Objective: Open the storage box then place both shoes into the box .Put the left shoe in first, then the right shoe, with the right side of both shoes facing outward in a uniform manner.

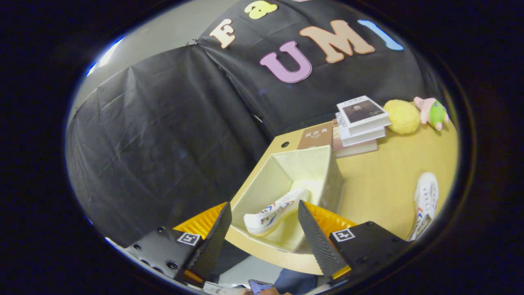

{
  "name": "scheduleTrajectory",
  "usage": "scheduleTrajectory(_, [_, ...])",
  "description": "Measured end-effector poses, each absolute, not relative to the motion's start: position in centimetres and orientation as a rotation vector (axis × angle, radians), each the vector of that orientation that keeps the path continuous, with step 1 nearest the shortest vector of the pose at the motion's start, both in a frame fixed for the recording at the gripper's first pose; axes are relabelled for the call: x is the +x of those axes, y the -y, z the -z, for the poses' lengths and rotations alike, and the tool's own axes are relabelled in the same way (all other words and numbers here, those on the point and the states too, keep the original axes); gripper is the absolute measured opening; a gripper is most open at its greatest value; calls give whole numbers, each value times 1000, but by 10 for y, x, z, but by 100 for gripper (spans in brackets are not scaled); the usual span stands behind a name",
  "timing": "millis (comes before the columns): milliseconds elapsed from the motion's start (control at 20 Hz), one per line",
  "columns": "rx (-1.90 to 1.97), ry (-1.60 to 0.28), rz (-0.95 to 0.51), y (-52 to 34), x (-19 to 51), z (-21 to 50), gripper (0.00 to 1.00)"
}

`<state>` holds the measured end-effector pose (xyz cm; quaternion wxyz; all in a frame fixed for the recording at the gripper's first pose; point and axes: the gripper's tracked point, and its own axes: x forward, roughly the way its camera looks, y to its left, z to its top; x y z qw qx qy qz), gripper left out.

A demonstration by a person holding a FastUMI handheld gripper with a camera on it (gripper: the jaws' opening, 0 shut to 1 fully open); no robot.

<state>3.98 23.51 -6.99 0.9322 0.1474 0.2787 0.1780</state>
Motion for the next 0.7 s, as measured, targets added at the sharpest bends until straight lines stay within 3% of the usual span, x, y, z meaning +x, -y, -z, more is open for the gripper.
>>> scheduleTrajectory(400, [74, -554, -50, -57, -2, 98, 100])
scheduleTrajectory(700, [-9, -648, 182, 43, -23, 154, 100])
